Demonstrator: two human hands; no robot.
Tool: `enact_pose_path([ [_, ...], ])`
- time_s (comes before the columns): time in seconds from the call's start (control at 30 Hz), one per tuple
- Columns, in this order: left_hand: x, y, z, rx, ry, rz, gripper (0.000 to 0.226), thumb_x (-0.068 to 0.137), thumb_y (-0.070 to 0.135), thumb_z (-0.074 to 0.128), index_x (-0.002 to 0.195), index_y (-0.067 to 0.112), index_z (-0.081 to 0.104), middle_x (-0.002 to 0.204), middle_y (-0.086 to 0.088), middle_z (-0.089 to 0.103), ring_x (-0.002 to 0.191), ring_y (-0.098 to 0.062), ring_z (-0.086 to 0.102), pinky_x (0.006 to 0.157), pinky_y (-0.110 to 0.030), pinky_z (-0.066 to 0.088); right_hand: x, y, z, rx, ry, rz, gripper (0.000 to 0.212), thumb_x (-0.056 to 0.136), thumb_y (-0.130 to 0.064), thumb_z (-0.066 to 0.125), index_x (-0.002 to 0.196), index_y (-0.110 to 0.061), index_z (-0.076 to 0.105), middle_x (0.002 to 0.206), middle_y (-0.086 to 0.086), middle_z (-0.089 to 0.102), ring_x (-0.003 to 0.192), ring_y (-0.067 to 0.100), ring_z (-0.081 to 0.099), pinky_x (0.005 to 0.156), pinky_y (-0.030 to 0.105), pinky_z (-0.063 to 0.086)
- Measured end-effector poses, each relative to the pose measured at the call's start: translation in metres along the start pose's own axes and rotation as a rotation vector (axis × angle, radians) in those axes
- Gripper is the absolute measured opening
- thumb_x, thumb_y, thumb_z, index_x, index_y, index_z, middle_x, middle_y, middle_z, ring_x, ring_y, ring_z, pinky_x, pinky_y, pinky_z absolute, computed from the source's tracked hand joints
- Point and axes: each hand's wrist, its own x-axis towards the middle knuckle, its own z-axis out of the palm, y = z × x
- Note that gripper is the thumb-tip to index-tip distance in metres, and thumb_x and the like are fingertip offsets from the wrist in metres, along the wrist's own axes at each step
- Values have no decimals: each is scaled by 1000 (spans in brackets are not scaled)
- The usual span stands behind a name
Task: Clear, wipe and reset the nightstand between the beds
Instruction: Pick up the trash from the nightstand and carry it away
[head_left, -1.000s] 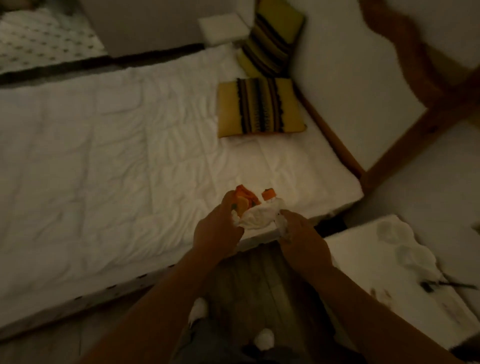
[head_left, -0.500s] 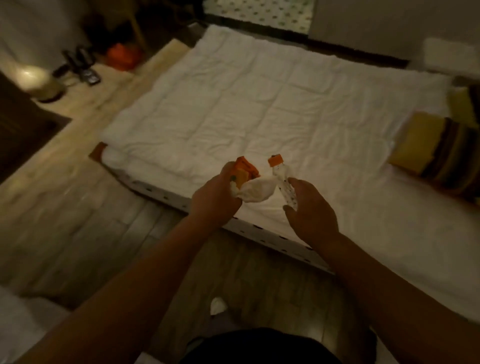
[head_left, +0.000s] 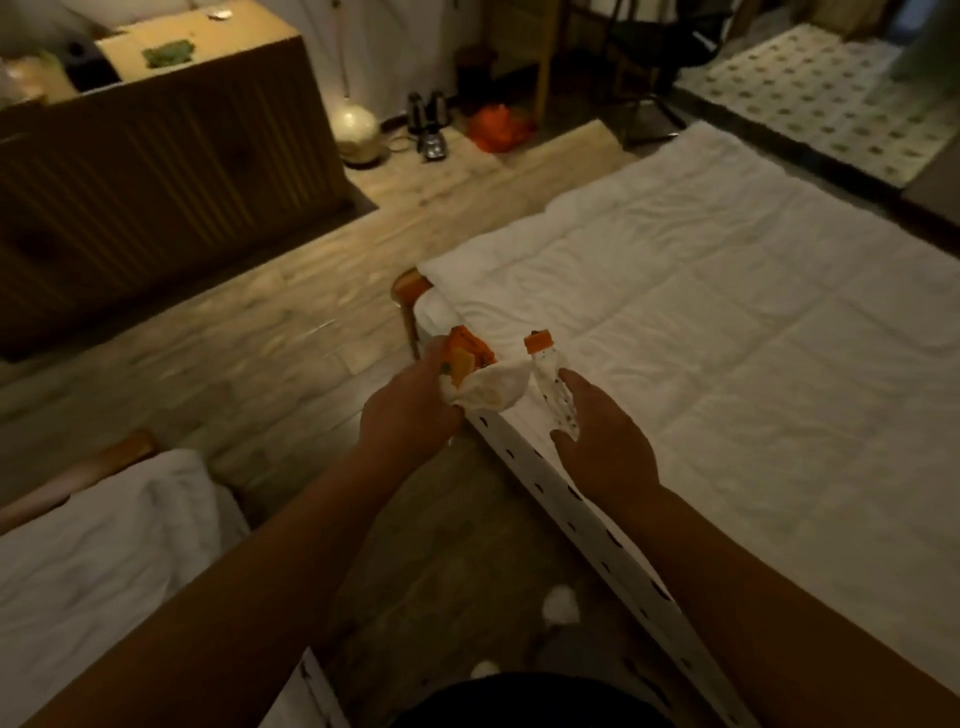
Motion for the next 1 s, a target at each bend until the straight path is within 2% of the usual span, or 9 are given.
enact_pose_path([
  [0.1,31,-21,-4,18,9,-78,91,74,42,74,143,42,14,118,-1,64,85,-20,64,51,-23,31,49,-7,22,22,-45,-58,68,85,-27,67,143,-28,32,136,0,52,121,19,53,90,30,45],
  [0.23,84,-42,-8,12,55,-188,85,78,45,71,143,36,18,116,-3,64,80,-16,60,62,-29,45,119,-15,50,51,-105,-127,65,87,-27,66,144,-27,34,137,0,52,123,19,52,94,29,42],
  [0.33,125,-56,-17,-28,69,-257,82,80,42,71,144,34,19,116,-2,64,82,-16,61,71,-37,55,183,-26,64,64,-126,-193,61,88,-29,65,143,-25,37,136,0,53,122,18,53,93,23,35],
  [0.43,160,-72,-29,-65,68,-321,80,82,35,71,146,30,23,119,-3,63,87,-18,61,73,-37,53,242,-45,75,58,-190,-262,61,90,-29,62,145,-25,34,140,1,49,126,19,49,100,28,37],
  [0.5,177,-86,-36,-77,67,-364,78,83,37,70,145,30,23,118,-3,63,88,-20,61,71,-36,50,274,-60,84,50,-220,-295,61,92,-29,60,146,-26,32,142,1,48,127,18,47,102,31,39],
  [0.63,205,-121,-46,-98,119,-430,77,84,37,69,145,31,23,113,-2,62,79,-13,52,65,-29,39,320,-91,110,41,-269,-328,61,92,-29,59,146,-26,32,143,1,47,127,19,47,102,31,38],
  [0.77,248,-168,-59,-130,146,-449,76,83,34,70,143,32,24,111,-2,64,81,-17,57,68,-31,45,360,-126,149,32,-317,-333,64,91,-27,61,147,-26,30,143,1,47,127,19,47,100,32,41],
  [0.87,290,-213,-73,-106,154,-448,78,82,39,69,144,33,23,113,-3,64,84,-20,60,67,-30,42,394,-160,185,51,-337,-297,63,91,-28,60,146,-28,30,143,1,47,127,21,48,100,36,42],
  [1.0,351,-278,-101,-47,126,-448,86,80,43,71,147,33,19,114,-3,64,87,-21,62,67,-33,48,442,-215,231,89,-361,-201,57,92,-30,57,144,-29,34,141,-1,48,126,20,48,96,32,40],
])
